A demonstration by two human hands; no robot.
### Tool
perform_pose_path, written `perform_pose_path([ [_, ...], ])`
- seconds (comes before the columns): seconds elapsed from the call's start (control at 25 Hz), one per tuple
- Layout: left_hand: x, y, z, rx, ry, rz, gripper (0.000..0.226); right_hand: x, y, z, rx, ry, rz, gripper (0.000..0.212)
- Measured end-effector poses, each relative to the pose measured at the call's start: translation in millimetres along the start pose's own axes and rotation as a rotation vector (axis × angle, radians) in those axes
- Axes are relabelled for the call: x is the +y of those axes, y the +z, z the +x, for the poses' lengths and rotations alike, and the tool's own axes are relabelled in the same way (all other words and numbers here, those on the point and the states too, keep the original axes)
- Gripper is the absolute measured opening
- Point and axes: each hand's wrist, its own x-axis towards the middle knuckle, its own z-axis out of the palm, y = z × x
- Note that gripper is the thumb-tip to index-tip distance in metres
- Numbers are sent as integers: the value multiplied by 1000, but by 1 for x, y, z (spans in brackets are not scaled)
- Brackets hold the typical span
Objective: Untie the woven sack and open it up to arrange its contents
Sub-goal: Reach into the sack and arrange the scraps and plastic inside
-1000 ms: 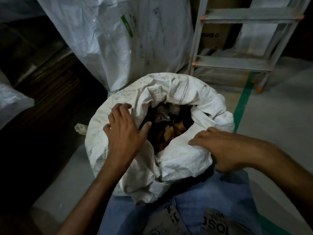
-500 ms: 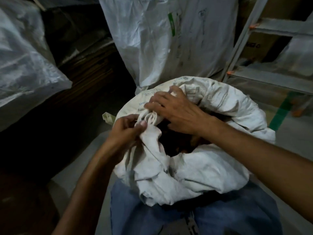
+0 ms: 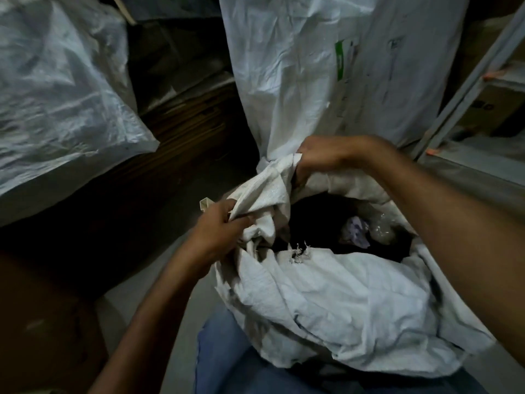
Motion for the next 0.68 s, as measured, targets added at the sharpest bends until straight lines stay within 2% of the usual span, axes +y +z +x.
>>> perform_pose_path([
  [0.08, -9, -10, 15, -146, -88, -333, 11, -4, 16, -3, 288, -130, -176, 44],
  [0.12, -17, -17, 18, -192, -90, -479, 16, -10, 25, -10, 411, -255, -281, 66],
  [0.16, -25, -21, 19, -237, -70, -634, 23, -17, 33, -17, 453, -404, -389, 87],
  [0.2, -35, -25, 16, -254, -53, -743, 29, -22, 40, -21, 426, -516, -498, 99],
  [0.24, -46, -26, 14, -240, -64, -823, 27, -27, 48, -20, 375, -589, -595, 99],
  [0.28, -51, -26, 6, -232, -89, -895, 19, -30, 56, -15, 339, -613, -656, 92],
  [0.36, -56, -23, 9, -183, -156, -885, 21, -34, 59, -4, 262, -549, -622, 59],
  [0.4, -49, -27, 12, -153, -163, -799, 23, -39, 55, 2, 203, -483, -558, 43],
  [0.44, -38, -33, 17, -102, -138, -628, 50, -42, 48, 10, 141, -408, -483, 32],
  [0.48, -26, -40, 20, -47, -81, -382, 79, -46, 41, 17, 73, -339, -390, 29],
  [0.52, -16, -44, 18, 25, 15, -129, 88, -51, 34, 26, -18, -268, -298, 32],
  [0.6, 8, -32, 1, 162, 250, 322, 73, -62, 25, 41, -203, -158, -226, 34],
  [0.68, 23, -6, -11, 266, 329, 631, 65, -62, 23, 53, -303, -80, -238, 29],
])
